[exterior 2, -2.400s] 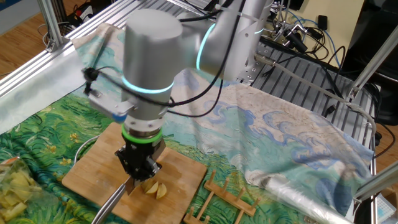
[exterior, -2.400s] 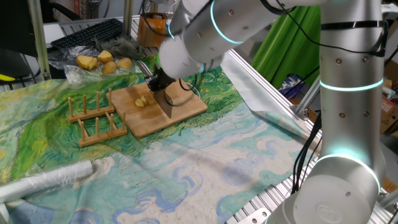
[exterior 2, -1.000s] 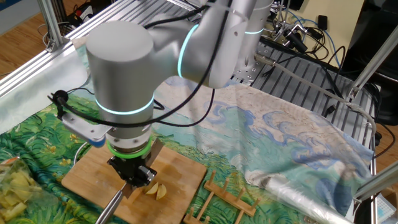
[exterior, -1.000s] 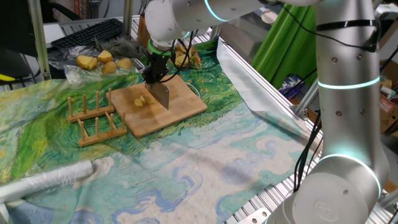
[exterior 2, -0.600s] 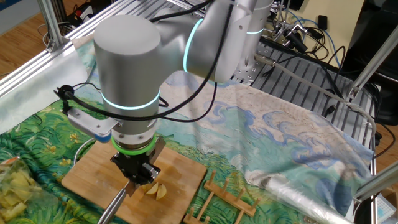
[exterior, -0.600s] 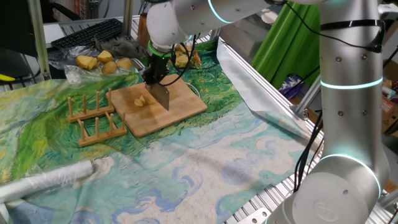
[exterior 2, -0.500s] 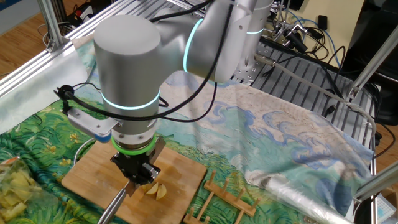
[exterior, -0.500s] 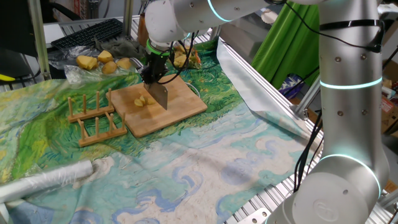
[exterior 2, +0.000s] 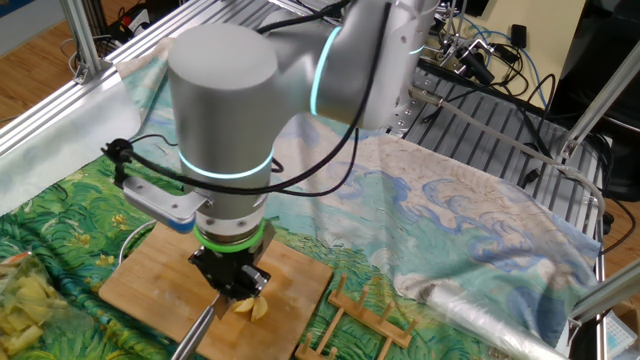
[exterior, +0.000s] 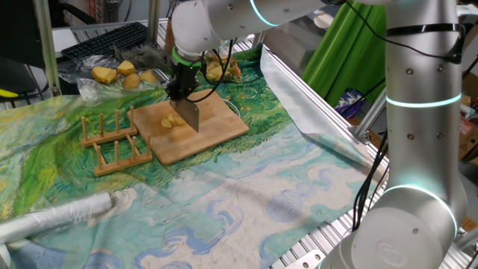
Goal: Chop the potatoes
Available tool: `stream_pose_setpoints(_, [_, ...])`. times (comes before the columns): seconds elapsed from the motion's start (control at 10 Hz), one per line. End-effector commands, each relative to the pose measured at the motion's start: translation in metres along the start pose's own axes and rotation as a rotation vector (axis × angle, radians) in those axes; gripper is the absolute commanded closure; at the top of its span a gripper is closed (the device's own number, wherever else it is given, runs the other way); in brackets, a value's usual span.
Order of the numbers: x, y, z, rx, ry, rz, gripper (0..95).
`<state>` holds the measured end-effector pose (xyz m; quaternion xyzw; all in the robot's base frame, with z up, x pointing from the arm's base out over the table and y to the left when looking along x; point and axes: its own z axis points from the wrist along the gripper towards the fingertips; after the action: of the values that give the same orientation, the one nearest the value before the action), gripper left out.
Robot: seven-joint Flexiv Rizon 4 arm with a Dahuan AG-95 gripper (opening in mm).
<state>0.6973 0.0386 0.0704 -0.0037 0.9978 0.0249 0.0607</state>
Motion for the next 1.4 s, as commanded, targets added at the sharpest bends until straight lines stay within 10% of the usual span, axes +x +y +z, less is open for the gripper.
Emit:
stream_pose_setpoints(0.1, [0.000, 0.017, -0.006, 0.015, 0.005, 0.001, 95.0])
stream_pose_setpoints(1.4, [0.003, 0.102, -0.039, 0.018, -0.009, 0.045, 95.0])
